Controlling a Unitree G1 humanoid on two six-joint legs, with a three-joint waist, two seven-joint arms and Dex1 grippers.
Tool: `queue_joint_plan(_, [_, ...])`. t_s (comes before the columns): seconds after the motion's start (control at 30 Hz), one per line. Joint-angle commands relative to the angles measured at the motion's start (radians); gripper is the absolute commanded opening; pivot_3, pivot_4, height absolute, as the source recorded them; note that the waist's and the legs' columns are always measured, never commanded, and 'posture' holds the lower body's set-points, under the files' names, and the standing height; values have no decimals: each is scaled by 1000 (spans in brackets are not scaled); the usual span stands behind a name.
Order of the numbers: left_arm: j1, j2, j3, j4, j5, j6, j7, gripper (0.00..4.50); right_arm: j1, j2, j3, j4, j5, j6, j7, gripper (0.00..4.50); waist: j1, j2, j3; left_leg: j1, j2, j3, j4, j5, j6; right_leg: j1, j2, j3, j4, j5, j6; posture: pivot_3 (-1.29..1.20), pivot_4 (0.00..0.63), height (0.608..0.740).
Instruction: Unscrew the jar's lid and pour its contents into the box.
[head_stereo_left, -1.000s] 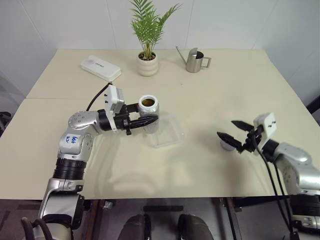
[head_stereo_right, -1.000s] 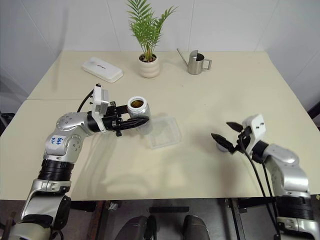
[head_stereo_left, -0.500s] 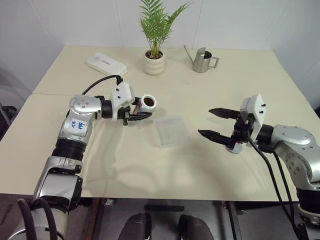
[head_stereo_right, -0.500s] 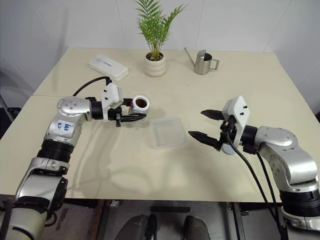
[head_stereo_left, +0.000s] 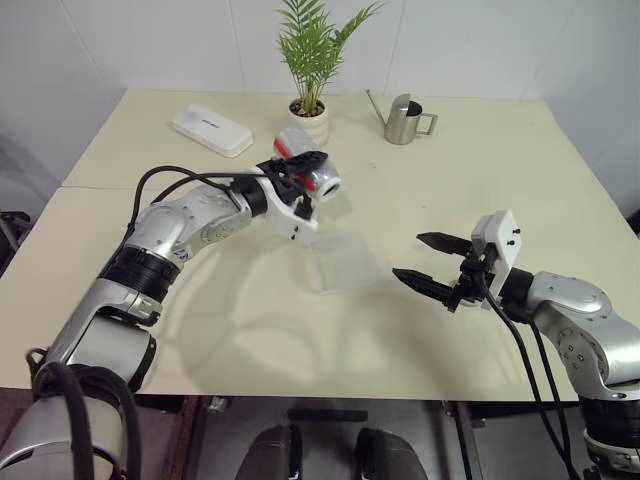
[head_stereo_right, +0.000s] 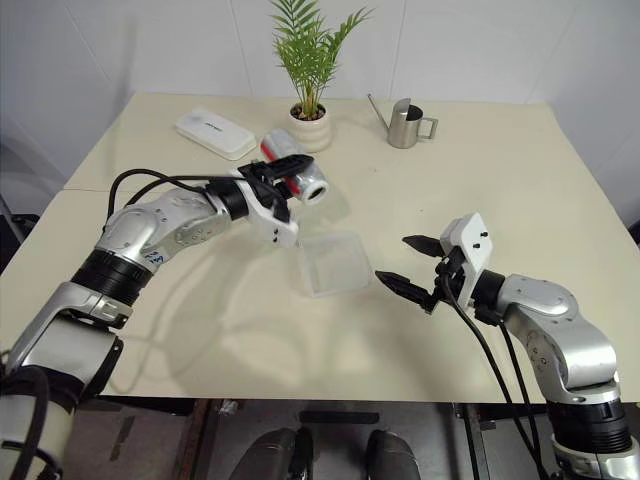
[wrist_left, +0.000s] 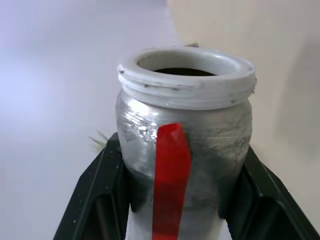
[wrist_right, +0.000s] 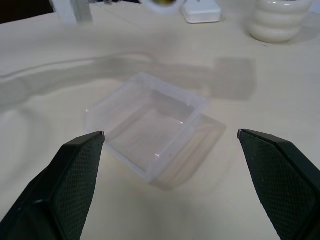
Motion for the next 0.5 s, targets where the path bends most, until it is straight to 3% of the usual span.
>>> queue_joint_plan(0.03, [-61, -4, -96, 12, 197, 47, 215, 1963, -1, 18, -7, -29, -1, -25, -17, 4486, 1, 0, 0, -1, 0, 0, 0, 0, 0, -1, 0, 0, 0, 0, 0, 0, 150, 740])
queue_joint_plan(0.17, [-86, -32, -172, 36, 302, 88, 348, 1963, -6, 37, 1, -22, -6, -31, -26, 4486, 3, 0, 0, -6, 0, 1, 1, 1, 1, -7, 0, 0, 3, 0, 0, 0, 150, 740])
queue_joint_plan(0.5, [-62, 0, -233, -28, 406, 140, 439, 1963, -11, 63, 3, -6, -15, -49, -35, 4486, -1, 0, 0, -6, 0, 4, 3, 2, 1, -10, -1, 3, 7, 0, 0, 0, 150, 740])
